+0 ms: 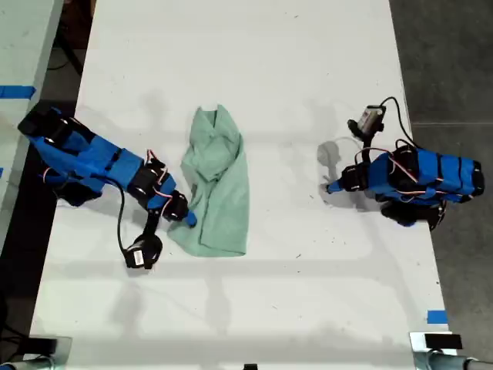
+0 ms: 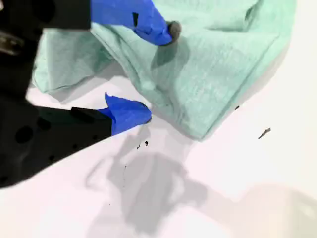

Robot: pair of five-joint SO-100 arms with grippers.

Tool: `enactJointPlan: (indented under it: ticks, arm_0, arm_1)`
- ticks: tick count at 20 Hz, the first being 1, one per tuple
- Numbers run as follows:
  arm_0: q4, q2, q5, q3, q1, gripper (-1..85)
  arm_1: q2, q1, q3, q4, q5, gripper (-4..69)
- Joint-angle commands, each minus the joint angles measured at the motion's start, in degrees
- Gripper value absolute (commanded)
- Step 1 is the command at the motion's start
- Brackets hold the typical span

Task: Fold t shirt

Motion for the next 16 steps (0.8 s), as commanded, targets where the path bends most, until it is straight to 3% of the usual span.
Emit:
enactJointPlan:
  ticks: [1, 4, 6, 7, 12, 16]
  arm_0:
    - [-1.5, -4.7, -1.0, 0.4, -1.8, 23.0]
    - [-1.6, -10.5, -2.8, 1.7, -3.7, 21.6]
    - [-0.1, -10.7, -3.4, 1.6, -4.0, 2.2]
    - [1.3, -9.7, -4.2, 1.5, -4.0, -0.3]
    - [11.9, -2.4, -9.0, 0.2, -1.8, -0.3]
    - [15.8, 8.7, -12.8, -0.7, 0.1, -0.3]
  arm_1:
    - [0.5, 0.1, 2.2, 0.2, 0.2, -1.9]
    - [0.5, 0.0, 2.2, 0.2, 0.2, -1.9]
    - [0.5, 0.0, 2.2, 0.2, 0.2, -1.9]
    - [0.5, 0.0, 2.2, 0.2, 0.2, -1.9]
    - [0.5, 0.0, 2.2, 0.2, 0.2, -1.9]
    - [0.5, 0.0, 2.2, 0.1, 0.2, -1.9]
